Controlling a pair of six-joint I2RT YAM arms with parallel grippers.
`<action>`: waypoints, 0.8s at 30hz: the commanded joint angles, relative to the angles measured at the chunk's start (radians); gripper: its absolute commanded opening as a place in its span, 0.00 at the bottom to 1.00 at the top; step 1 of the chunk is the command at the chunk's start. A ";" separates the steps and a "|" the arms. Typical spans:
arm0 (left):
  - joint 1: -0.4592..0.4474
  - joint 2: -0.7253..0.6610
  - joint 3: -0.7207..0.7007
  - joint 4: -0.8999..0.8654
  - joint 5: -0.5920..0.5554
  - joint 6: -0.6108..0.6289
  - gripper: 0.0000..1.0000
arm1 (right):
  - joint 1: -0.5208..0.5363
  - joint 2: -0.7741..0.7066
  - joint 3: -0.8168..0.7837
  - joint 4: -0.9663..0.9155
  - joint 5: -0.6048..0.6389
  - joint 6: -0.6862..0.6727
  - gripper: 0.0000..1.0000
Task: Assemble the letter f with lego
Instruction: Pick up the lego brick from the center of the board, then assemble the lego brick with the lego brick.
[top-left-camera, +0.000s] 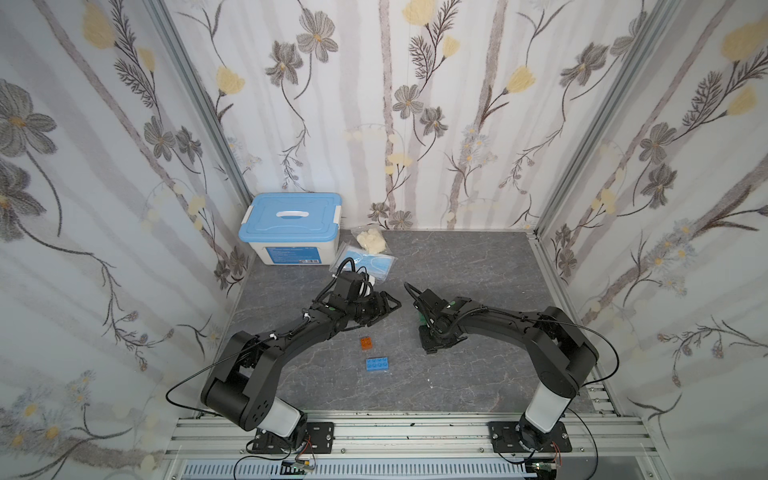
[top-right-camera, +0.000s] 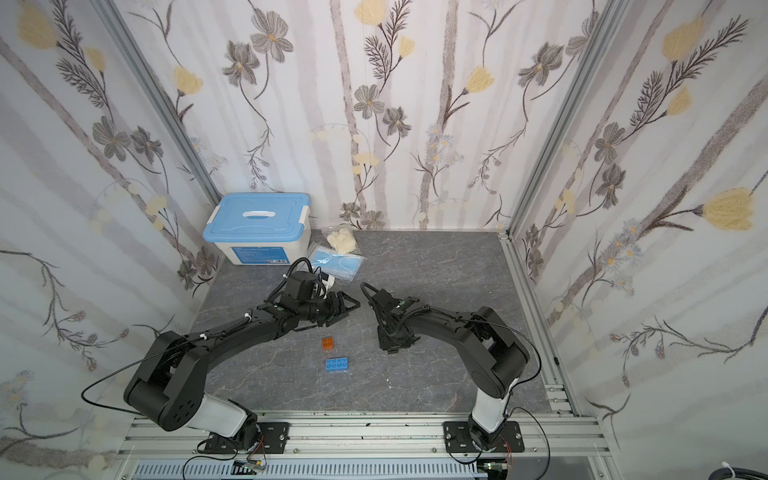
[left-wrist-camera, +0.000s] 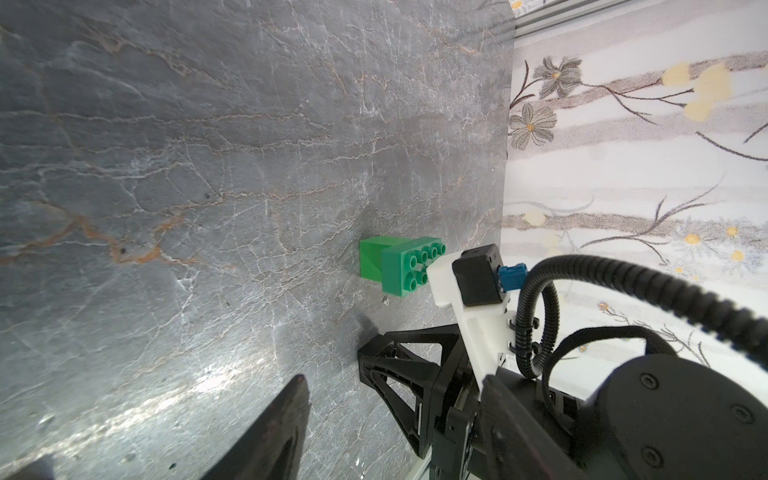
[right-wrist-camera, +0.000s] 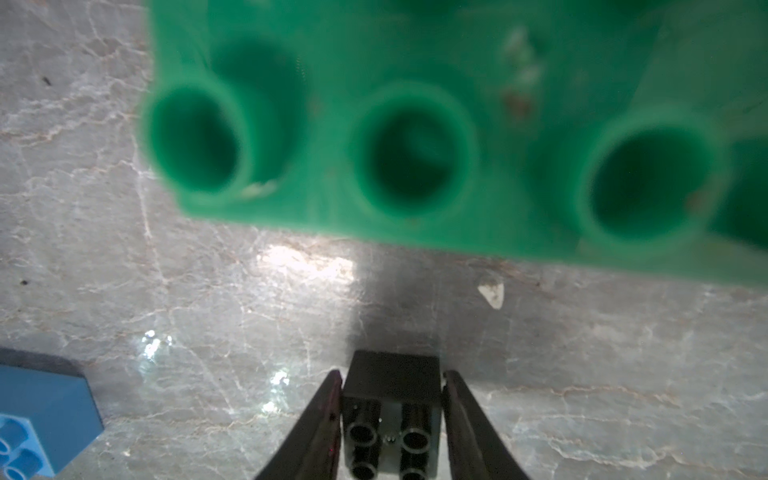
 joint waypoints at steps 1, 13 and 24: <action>0.003 0.000 -0.003 0.031 0.010 -0.007 0.67 | 0.002 0.003 0.011 0.002 0.023 0.002 0.40; 0.006 0.007 -0.006 0.046 0.020 -0.011 0.67 | 0.000 -0.056 0.049 -0.076 0.023 -0.021 0.33; -0.011 0.188 0.011 0.312 0.126 -0.113 0.57 | -0.129 -0.109 0.328 -0.325 -0.015 -0.136 0.35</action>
